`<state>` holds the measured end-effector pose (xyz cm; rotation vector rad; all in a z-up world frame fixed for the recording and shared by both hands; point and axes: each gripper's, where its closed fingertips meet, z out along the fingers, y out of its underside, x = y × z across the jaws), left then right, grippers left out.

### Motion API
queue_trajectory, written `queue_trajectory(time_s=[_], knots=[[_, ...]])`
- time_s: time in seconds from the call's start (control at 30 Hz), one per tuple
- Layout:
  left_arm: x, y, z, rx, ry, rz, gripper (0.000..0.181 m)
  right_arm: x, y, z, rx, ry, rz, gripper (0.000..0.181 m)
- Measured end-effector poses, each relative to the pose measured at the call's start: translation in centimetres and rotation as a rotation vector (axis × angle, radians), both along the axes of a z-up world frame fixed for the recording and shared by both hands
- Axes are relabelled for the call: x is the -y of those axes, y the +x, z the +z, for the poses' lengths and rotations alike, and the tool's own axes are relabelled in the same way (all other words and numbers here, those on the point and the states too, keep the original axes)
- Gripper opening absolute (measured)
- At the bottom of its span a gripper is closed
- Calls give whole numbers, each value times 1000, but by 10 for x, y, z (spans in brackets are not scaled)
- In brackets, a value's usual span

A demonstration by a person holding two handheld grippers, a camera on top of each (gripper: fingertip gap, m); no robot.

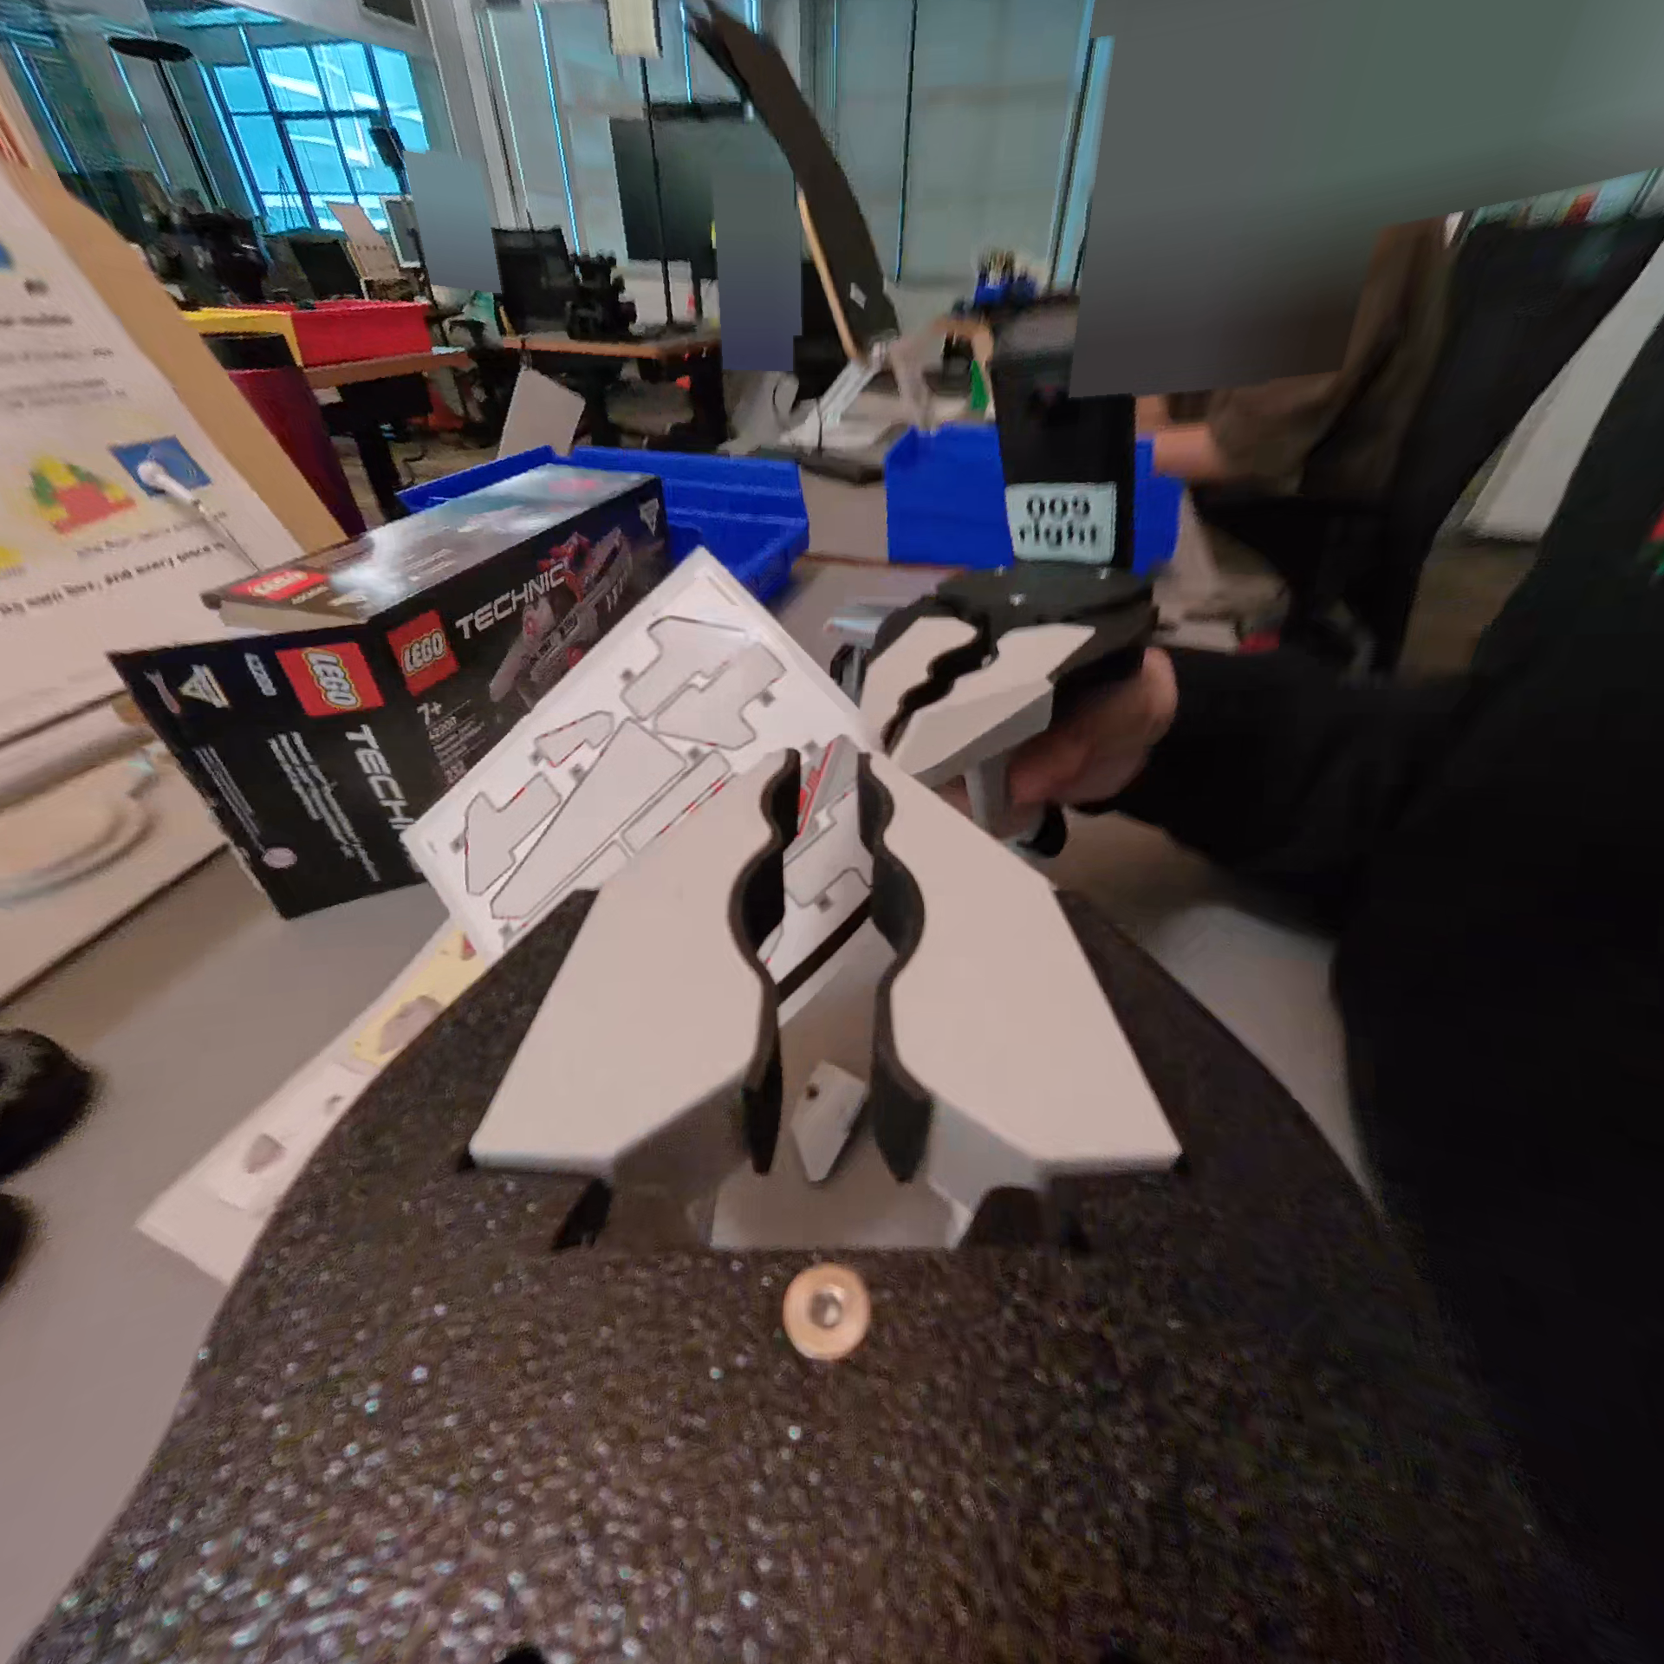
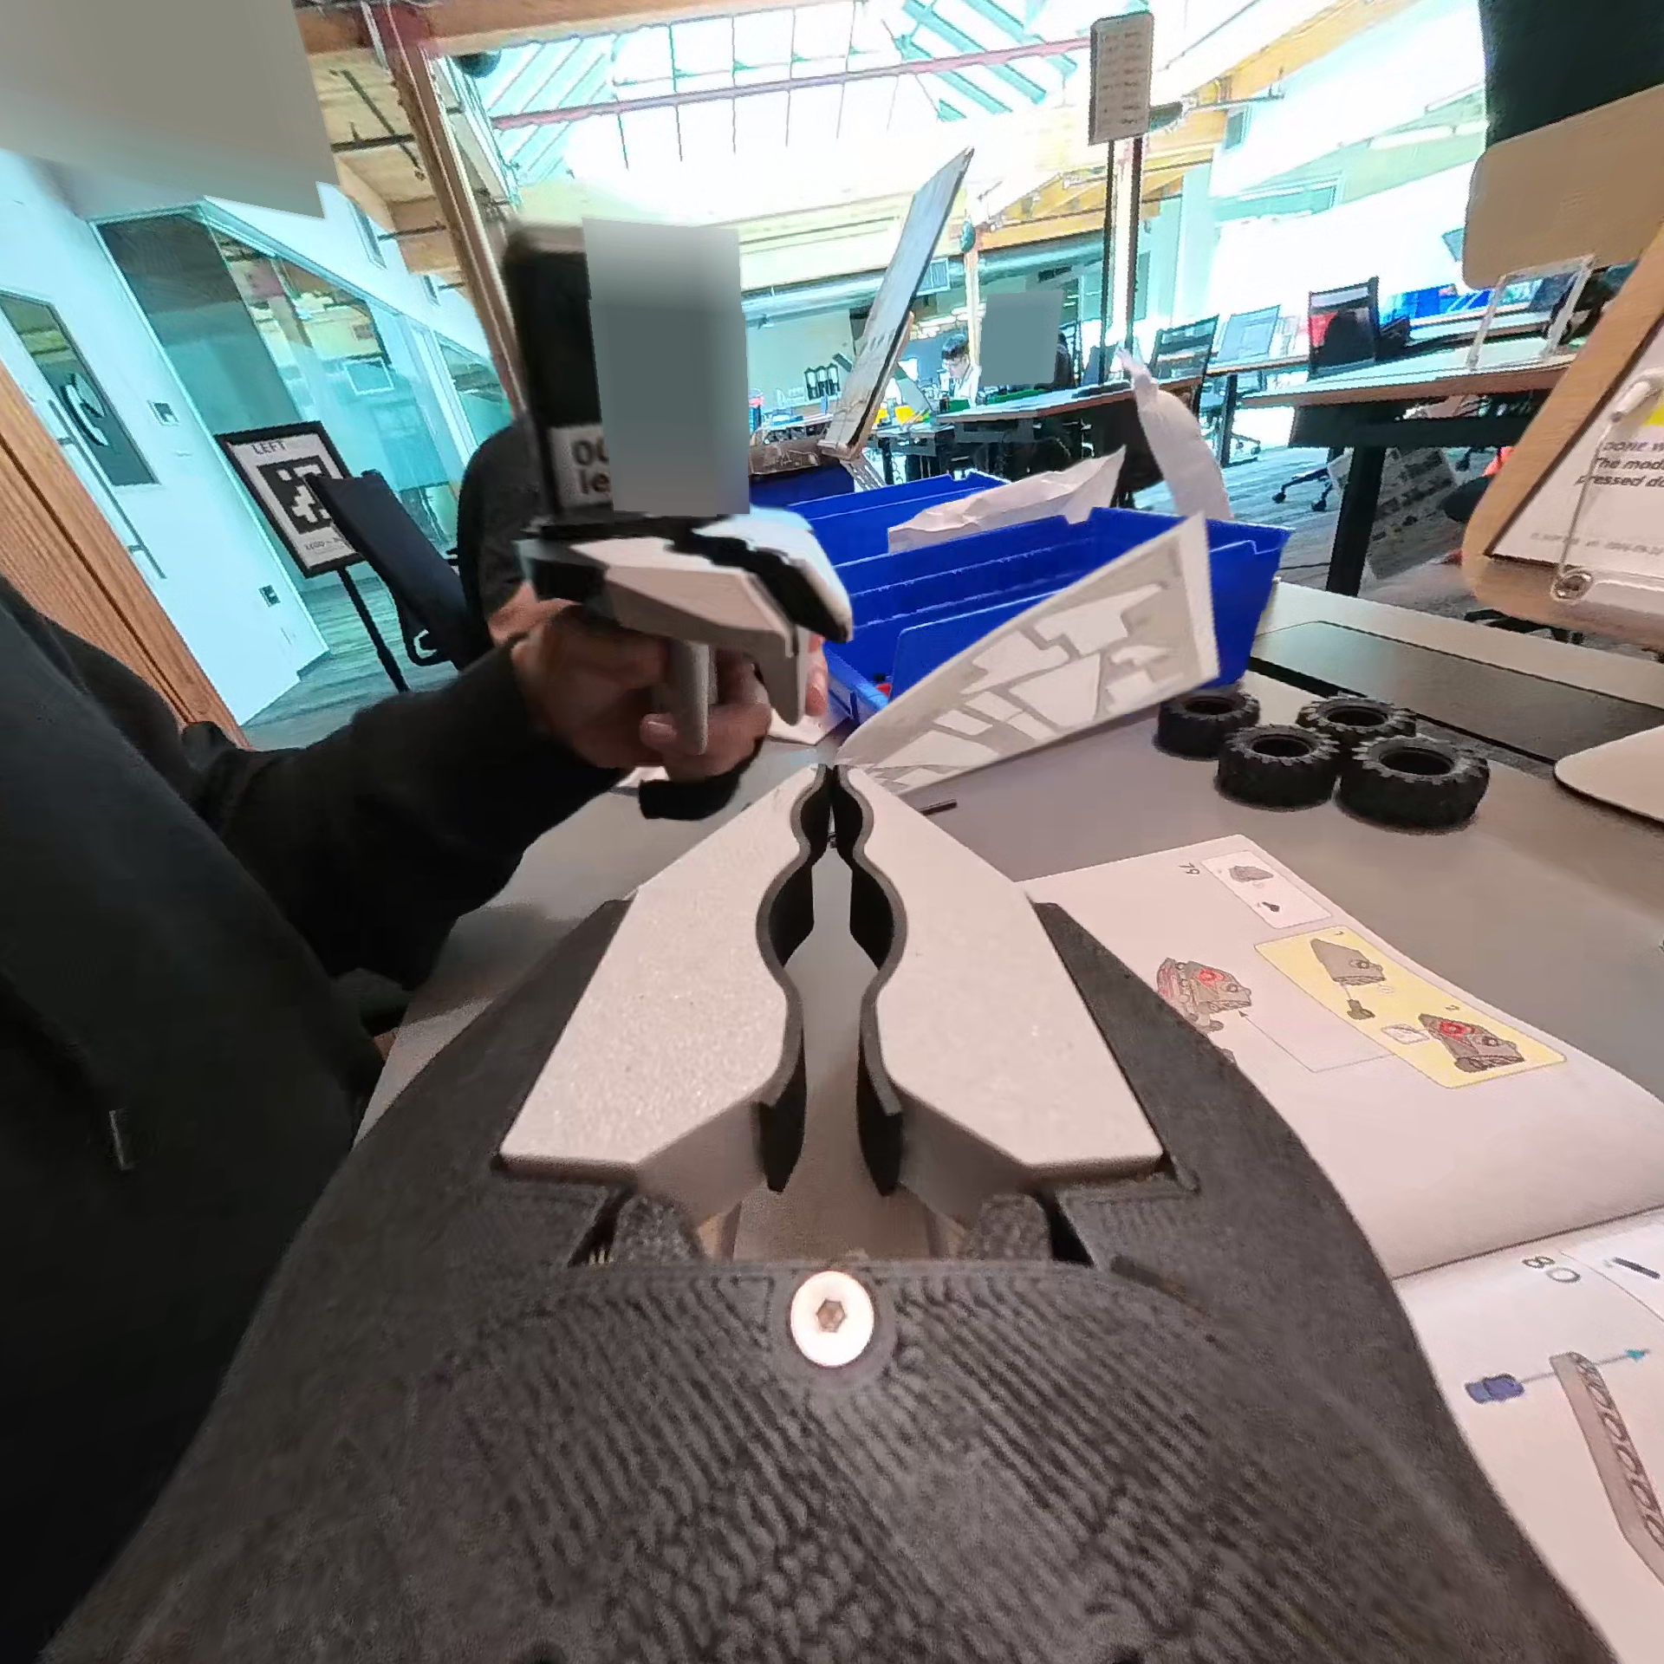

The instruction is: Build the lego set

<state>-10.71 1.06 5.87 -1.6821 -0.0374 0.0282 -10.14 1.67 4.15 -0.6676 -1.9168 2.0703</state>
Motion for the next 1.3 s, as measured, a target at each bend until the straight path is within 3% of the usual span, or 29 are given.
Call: queue_trajectory(time_s=[0.17, 0.5, 0.8, 1.1, 1.3], knots=[[-10, 12, -17, -100, -154, -21, 17, 7, 3, -1, -59, 66, 2, 0], [-6, 33, -21, 29, -137, -189, 11, 18, 23, -7, -299, 262, 74, 0], [-3, 39, -22, 67, -138, -252, 3, 22, 32, -7, -360, 294, 118, 0], [0, 22, -22, 80, -119, -168, 0, 21, 30, -12, -355, 324, 110, 0], [0, -8, -8, 120, 12, 33, 0, 15, 13, 0, -219, 167, 21, 0]])
